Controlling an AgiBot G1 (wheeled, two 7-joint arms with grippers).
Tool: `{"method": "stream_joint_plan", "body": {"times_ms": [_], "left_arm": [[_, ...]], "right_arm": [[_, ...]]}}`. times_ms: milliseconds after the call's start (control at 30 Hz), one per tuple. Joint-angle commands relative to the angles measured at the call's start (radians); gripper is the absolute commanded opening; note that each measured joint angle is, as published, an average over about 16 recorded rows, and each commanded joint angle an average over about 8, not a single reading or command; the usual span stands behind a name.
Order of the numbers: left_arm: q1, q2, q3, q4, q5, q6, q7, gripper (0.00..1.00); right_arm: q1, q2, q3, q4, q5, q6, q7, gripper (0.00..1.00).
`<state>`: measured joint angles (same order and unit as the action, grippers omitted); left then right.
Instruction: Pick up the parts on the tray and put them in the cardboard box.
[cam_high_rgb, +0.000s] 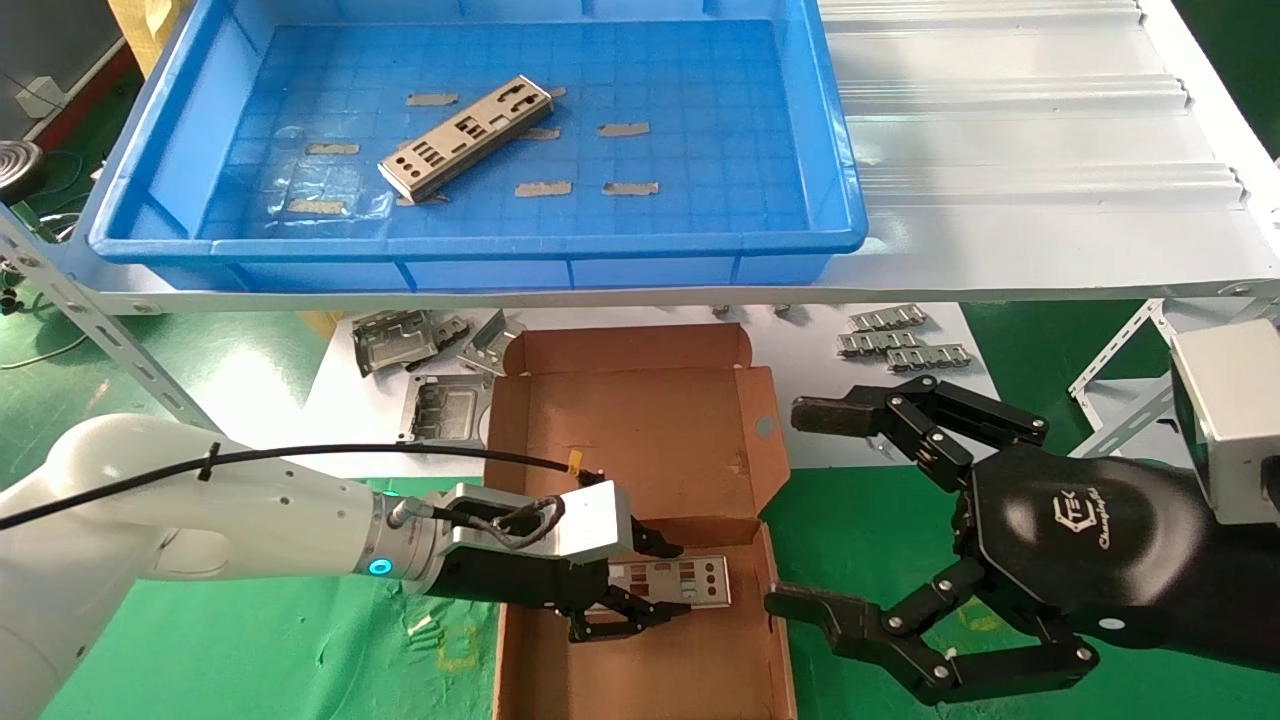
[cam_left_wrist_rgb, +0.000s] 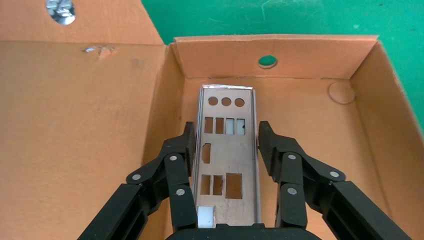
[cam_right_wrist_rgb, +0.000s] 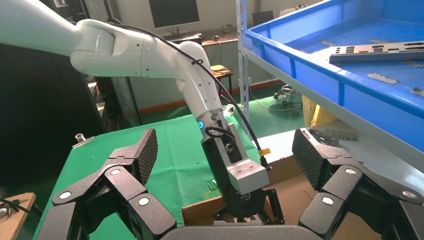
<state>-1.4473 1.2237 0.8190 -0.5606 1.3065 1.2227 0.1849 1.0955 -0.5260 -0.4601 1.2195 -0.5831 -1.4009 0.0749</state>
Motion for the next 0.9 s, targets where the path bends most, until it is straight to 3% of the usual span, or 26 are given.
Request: {"method": "stream_joint_plan", "body": {"times_ms": [33, 300, 633, 900], "left_arm": [[-0.006, 0.009, 0.001, 0.021, -0.002, 0.011, 0.000, 1.00], [-0.021, 0.002, -0.028, 0.069, -0.059, 0.065, -0.021, 1.00], [-0.001, -0.058, -0.106, 0.096, -0.217, 0.246, -0.007, 1.00], [0.006, -0.064, -0.115, 0.100, -0.235, 0.262, -0.007, 1.00]], "right_arm": [[0.000, 0.000, 0.000, 0.000, 0.000, 0.000, 0.000, 1.00], [0.000, 0.000, 0.000, 0.000, 0.000, 0.000, 0.000, 1.00], [0.000, 0.000, 0.000, 0.000, 0.000, 0.000, 0.000, 1.00], [0.000, 0.000, 0.000, 0.000, 0.000, 0.000, 0.000, 1.00]]}}
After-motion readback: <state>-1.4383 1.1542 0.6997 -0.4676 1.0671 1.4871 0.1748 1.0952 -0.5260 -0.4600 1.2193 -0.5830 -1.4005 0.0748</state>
